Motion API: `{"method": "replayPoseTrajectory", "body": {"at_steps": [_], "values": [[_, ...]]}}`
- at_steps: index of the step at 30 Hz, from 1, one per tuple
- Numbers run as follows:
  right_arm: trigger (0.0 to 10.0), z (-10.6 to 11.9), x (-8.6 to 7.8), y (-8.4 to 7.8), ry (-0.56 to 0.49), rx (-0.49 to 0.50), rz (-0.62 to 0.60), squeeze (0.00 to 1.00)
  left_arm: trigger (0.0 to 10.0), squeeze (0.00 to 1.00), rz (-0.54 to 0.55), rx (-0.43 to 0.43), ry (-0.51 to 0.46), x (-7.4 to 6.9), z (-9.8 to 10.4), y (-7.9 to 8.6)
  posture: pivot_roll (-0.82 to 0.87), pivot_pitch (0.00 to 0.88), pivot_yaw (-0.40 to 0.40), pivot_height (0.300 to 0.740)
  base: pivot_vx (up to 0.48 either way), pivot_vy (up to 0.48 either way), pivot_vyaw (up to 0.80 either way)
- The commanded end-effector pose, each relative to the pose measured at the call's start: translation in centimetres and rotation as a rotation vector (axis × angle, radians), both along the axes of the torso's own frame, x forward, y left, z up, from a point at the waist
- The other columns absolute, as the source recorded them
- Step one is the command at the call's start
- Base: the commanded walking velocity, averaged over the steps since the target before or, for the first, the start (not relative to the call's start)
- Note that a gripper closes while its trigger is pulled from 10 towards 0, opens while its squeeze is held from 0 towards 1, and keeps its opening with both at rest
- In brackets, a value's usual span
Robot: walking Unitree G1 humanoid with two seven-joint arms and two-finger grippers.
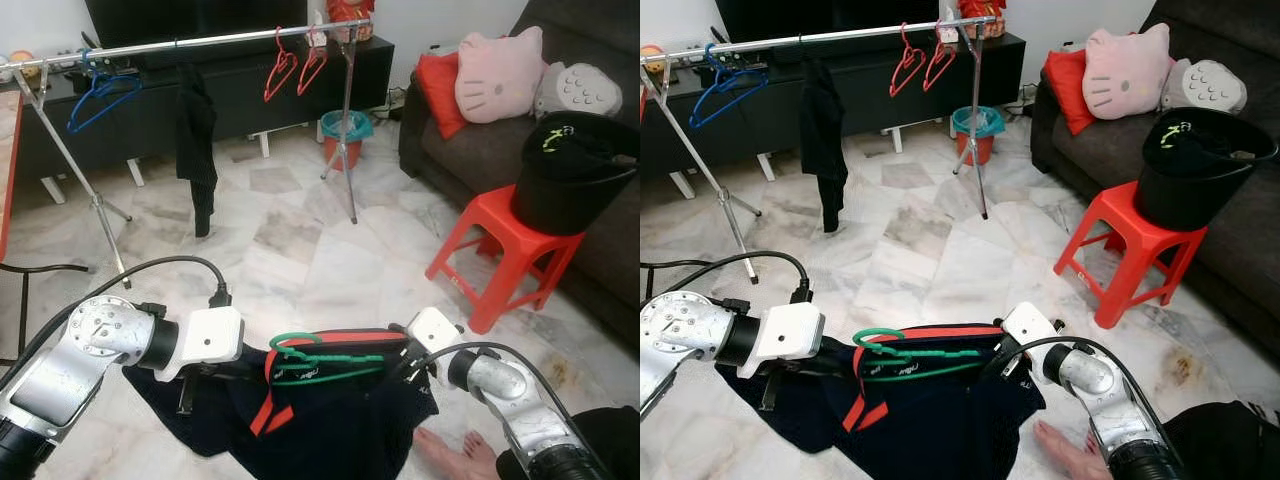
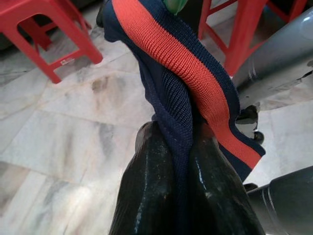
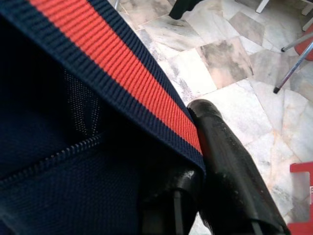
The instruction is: Hang hanger
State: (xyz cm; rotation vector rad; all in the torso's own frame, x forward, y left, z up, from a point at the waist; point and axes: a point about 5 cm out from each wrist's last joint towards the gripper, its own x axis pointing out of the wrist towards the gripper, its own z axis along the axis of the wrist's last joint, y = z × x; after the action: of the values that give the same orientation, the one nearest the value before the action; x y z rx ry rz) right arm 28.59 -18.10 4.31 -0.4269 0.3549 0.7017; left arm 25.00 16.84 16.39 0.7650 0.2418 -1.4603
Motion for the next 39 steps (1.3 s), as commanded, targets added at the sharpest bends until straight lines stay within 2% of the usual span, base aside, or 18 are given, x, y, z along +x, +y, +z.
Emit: {"method": "replayPoseTrajectory", "body": {"at_steps": [1, 4, 5, 6, 7, 13, 14, 15, 16, 21, 24, 27, 31, 32, 36, 39], "values": [[0.0, -0.7, -0.3, -0.9, 0.046, -0.033, -0.021, 0.0, 10.0, 0.0, -0.011, -0.001, -0.056, 0.3, 1.2, 0.0, -0.11, 0.0, -0.022, 0.74, 0.0, 0.0, 0.0], [0.0, -1.2, -0.4, -1.4, 0.062, -0.075, -0.04, 0.0, 10.0, 0.0, -0.02, 0.007, -0.038, 0.1, 1.1, 0.1, -0.11, 0.0, -0.022, 0.74, 0.0, 0.0, 0.0], [5.8, -1.2, -0.4, -1.4, 0.066, -0.074, -0.049, 0.0, 10.0, 0.0, -0.022, 0.003, -0.033, 0.1, 1.1, 0.0, -0.11, 0.0, -0.022, 0.74, 0.0, 0.0, 0.0], [5.8, -1.3, -0.4, -1.4, 0.069, -0.072, -0.055, 0.0, 10.0, 0.0, -0.023, 0.0, -0.03, 0.1, 1.1, 0.0, -0.11, 0.0, -0.022, 0.74, 0.0, 0.0, 0.0], [10.0, -1.3, -0.2, -1.4, 0.068, -0.064, -0.08, 0.0, 10.0, 0.0, -0.026, -0.008, -0.024, 0.0, 1.1, -0.2, -0.11, 0.0, -0.021, 0.74, 0.0, 0.0, 0.0], [10.0, -0.7, 0.4, -0.7, 0.055, -0.002, -0.096, 0.0, 10.0, 0.0, -0.022, -0.026, -0.024, 0.0, 1.3, -0.4, -0.11, 0.0, -0.021, 0.74, 0.0, 0.0, 0.0], [10.0, -0.6, 0.5, -0.7, 0.058, 0.019, -0.101, 0.94, 10.0, 0.0, -0.022, -0.027, -0.024, 0.0, 1.3, -0.4, -0.11, 0.0, -0.021, 0.74, 0.0, 0.0, 0.0], [10.0, -0.6, 0.5, -0.7, 0.058, 0.019, -0.101, 0.94, 10.0, 0.0, -0.022, -0.027, -0.024, 0.0, 1.3, -0.4, -0.11, 0.0, -0.021, 0.74, 0.0, 0.0, 0.0], [10.0, -0.4, 0.5, -0.7, 0.052, 0.037, -0.099, 1.0, 10.0, 0.0, -0.021, -0.03, -0.023, 0.0, 1.3, -0.4, -0.11, 0.0, -0.021, 0.74, 0.0, 0.0, 0.0], [10.0, 0.0, 0.6, -0.7, 0.044, 0.062, -0.09, 1.0, 10.0, 0.0, -0.021, -0.031, -0.023, 0.1, 1.3, -0.6, -0.11, 0.0, -0.021, 0.74, 0.0, 0.0, 0.0], [10.0, 0.8, 0.5, -0.3, 0.046, 0.119, -0.031, 1.0, 10.0, 0.0, -0.006, -0.044, -0.03, 0.3, 1.3, -0.9, -0.11, 0.0, -0.021, 0.74, 0.0, 0.0, 0.0], [10.0, 1.0, 0.4, -0.3, 0.05, 0.115, -0.009, 1.0, 10.0, 0.0, -0.002, -0.048, -0.031, 0.3, 1.3, -0.9, -0.11, 0.0, -0.021, 0.74, 0.0, 0.0, 0.0], [10.0, 1.6, 0.9, -1.0, 0.008, 0.099, -0.046, 1.0, 10.0, 0.0, 0.034, -0.032, -0.044, 0.7, 1.1, -0.7, -0.11, 0.0, -0.022, 0.74, 0.0, 0.0, 0.0], [10.0, 2.2, 1.4, -1.2, -0.027, 0.106, -0.071, 0.0, 10.0, 0.0, 0.045, -0.031, -0.047, 0.9, 0.9, -0.7, -0.11, 0.0, -0.021, 0.74, 0.0, 0.0, 0.0], [10.0, 4.1, 2.0, -1.1, -0.13, 0.182, -0.111, 0.0, 10.0, 0.0, 0.102, -0.05, -0.066, 1.5, 0.4, -0.7, -0.12, 0.0, -0.02, 0.74, 0.0, 0.0, 0.0], [10.0, 4.7, 2.2, -1.1, -0.163, 0.214, -0.131, 0.0, 10.0, 0.0, 0.147, -0.061, -0.077, 2.0, 0.1, -0.6, -0.12, 0.0, -0.02, 0.74, 0.0, 0.0, 0.0]]}}
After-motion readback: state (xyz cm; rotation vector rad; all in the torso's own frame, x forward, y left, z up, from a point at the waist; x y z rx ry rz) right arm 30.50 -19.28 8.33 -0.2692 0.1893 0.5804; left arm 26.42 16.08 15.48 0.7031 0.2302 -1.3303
